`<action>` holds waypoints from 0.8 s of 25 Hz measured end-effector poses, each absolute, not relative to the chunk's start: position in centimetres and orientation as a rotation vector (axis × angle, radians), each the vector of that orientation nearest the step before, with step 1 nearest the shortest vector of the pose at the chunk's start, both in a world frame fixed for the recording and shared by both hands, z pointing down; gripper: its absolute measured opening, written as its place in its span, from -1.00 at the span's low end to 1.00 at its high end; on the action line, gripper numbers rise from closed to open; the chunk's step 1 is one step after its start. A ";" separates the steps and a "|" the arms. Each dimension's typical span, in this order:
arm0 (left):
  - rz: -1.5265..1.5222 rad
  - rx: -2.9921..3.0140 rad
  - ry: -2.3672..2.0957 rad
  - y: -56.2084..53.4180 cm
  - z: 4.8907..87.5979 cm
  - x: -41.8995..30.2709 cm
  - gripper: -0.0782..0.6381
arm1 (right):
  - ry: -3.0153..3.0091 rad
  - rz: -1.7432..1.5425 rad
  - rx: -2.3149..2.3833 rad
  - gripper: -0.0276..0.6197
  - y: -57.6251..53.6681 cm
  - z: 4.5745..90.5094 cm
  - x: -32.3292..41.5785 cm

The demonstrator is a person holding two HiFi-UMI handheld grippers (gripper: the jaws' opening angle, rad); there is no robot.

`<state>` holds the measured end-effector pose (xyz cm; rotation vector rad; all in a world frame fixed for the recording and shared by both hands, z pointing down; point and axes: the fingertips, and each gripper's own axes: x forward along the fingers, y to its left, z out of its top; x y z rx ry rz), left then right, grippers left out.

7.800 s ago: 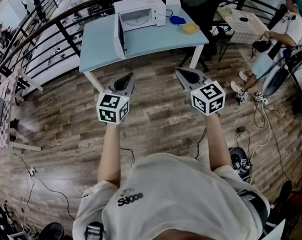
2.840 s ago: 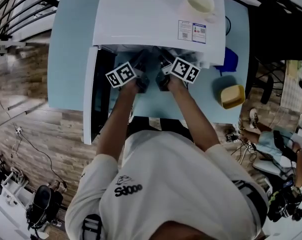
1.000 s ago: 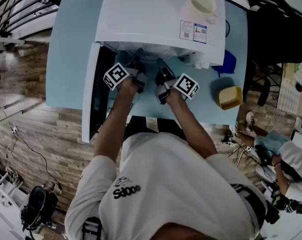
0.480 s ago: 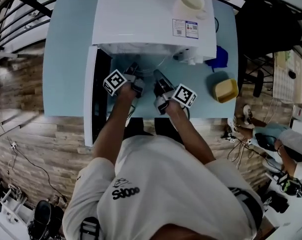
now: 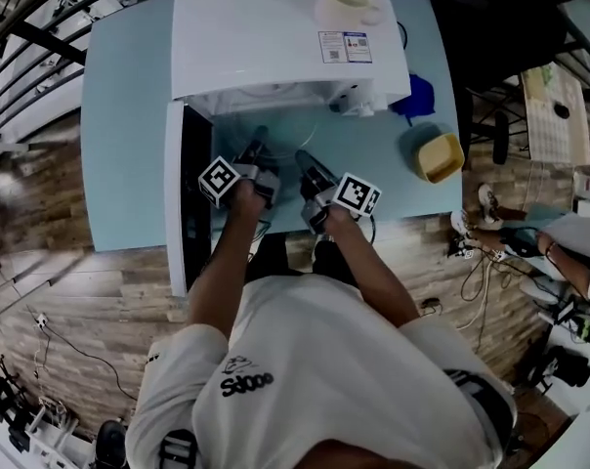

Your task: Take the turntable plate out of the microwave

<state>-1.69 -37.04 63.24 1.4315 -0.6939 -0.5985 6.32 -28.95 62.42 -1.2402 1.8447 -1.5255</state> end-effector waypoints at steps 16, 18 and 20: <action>-0.736 1.621 -0.639 -25.8 53.2 0.7 -0.68 | 2.210 -1.465 -0.963 -0.67 -21.2 54.7 9.1; -0.755 1.651 -0.652 -24.2 51.8 0.9 -0.68 | 2.218 -1.460 -0.935 -0.68 -19.8 54.0 9.4; -0.768 1.686 -0.672 -22.9 50.5 1.1 -0.68 | 2.228 -1.445 -0.900 -0.68 -18.7 53.2 9.7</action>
